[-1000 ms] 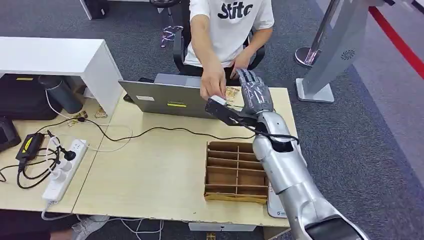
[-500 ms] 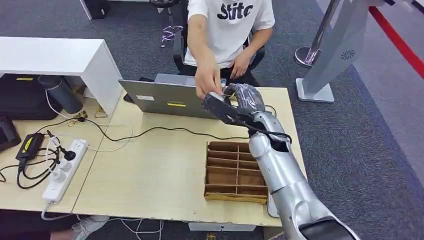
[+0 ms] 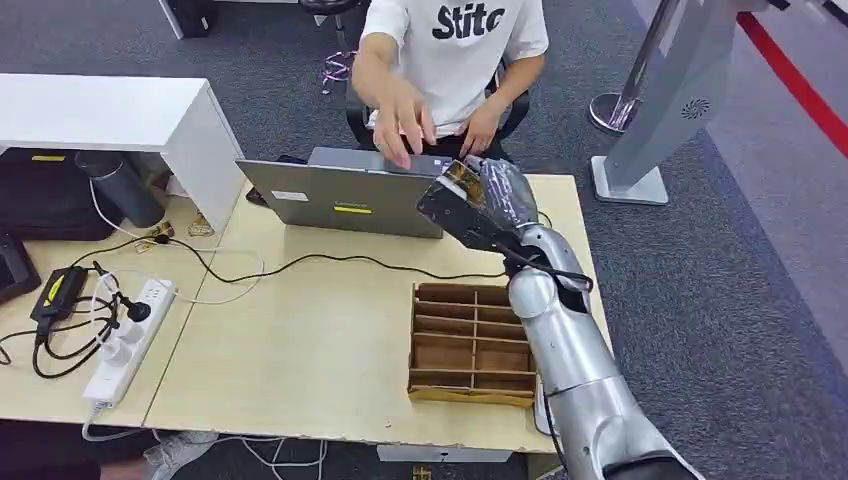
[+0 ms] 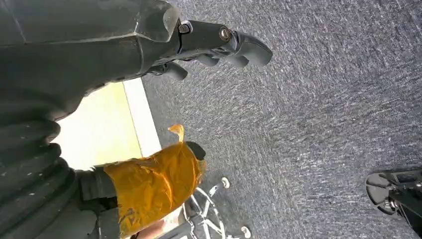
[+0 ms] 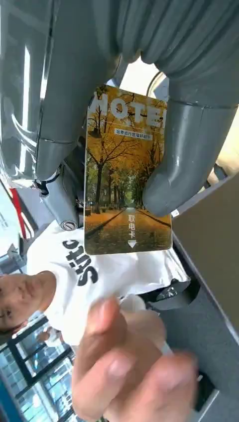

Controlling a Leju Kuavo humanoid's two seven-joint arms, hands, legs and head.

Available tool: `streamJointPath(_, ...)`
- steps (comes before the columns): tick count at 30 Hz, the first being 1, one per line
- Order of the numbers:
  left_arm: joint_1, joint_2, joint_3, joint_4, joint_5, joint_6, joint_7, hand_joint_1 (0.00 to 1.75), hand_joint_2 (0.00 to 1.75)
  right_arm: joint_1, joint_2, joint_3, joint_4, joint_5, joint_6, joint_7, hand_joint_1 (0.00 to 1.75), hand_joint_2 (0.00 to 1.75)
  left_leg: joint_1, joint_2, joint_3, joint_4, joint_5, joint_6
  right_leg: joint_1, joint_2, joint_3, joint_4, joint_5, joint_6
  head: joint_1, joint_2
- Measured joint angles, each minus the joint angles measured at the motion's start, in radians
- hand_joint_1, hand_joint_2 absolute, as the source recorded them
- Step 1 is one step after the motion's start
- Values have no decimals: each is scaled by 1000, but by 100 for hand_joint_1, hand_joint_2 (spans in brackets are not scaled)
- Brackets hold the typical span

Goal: Pass the card to the sensor for recognition and then transmit it.

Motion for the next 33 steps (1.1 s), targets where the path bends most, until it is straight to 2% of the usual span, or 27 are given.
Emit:
streamJointPath(2, 0, -2, 0, 0, 6, 4, 0, 0, 175, 23, -2, -1, -42, -24, 0, -19, 175, 175, 0, 0, 0, 0, 0, 0, 0, 0, 0, 0, 0, 0, 0, 0)
streamJointPath(5, 5, -8, 0, 0, 32, 16, 4, 0, 175, 100, -11, -3, -185, -108, 30, -54, 175, 175, 0, -1, 0, 0, 0, 0, 0, 0, 0, 0, 0, 0, 0, 0)
streamJointPath(11, 18, -28, 22, -1, 90, 43, 15, 0, 175, 394, -74, -30, -638, -273, 85, -99, 175, 175, 0, -3, -2, 0, -2, 1, 0, -3, 0, -2, -2, 1, 0, 0)
streamJointPath(15, 24, -43, 42, -10, 109, 48, 15, 0, 175, 582, -112, -58, -853, -270, 75, -134, 175, 175, 0, -2, -2, 0, -3, 1, 0, -2, -1, -3, -2, 1, 0, 0)
streamJointPath(19, 26, -61, 64, -27, 132, 50, 17, 0, 175, 724, -128, -98, -990, -219, 13, -142, 175, 175, 0, -2, -2, 0, -3, 0, 0, -2, -1, -3, -2, 1, 0, 0)
streamJointPath(22, 27, -74, 82, -44, 144, 51, 24, 0, 175, 806, -130, -136, -1049, -212, 10, -132, 175, 175, 0, -2, -2, 0, -3, 0, 0, -2, -1, -2, -2, 1, 0, 0)
streamJointPath(25, 26, -81, 89, -57, 144, 51, 24, 0, 175, 841, -132, -163, -1081, -210, 12, -126, 175, 175, 0, -1, -2, 0, -2, 0, 0, -1, -1, -2, -2, 1, 0, 0)
streamJointPath(28, 26, -88, 95, -68, 144, 53, 24, 0, 175, 854, -133, -179, -1089, -80, 8, -73, 175, 175, 0, -1, -2, 0, -2, 0, 0, -2, -1, -2, -2, 1, 0, 0)
streamJointPath(30, 26, -90, 96, -72, 134, 53, 22, 0, 175, 863, -140, -177, -1083, 110, -16, -3, 175, 175, 0, -1, -2, 0, -2, 0, 0, -2, 0, -2, -1, 1, 0, 0)
streamJointPath(31, 26, -90, 96, -73, 128, 53, 21, 0, 175, 864, -146, -174, -1070, 206, -19, 53, 175, 175, 0, -1, -2, 0, -2, 0, 0, -2, 0, -2, -1, 1, 0, 0)
streamJointPath(33, 26, -90, 97, -79, 121, 51, 18, 0, 175, 865, -155, -164, -1041, 269, -8, 105, 175, 175, 0, -1, -2, 0, -2, 0, 0, -2, 0, -2, -1, 1, 0, 0)
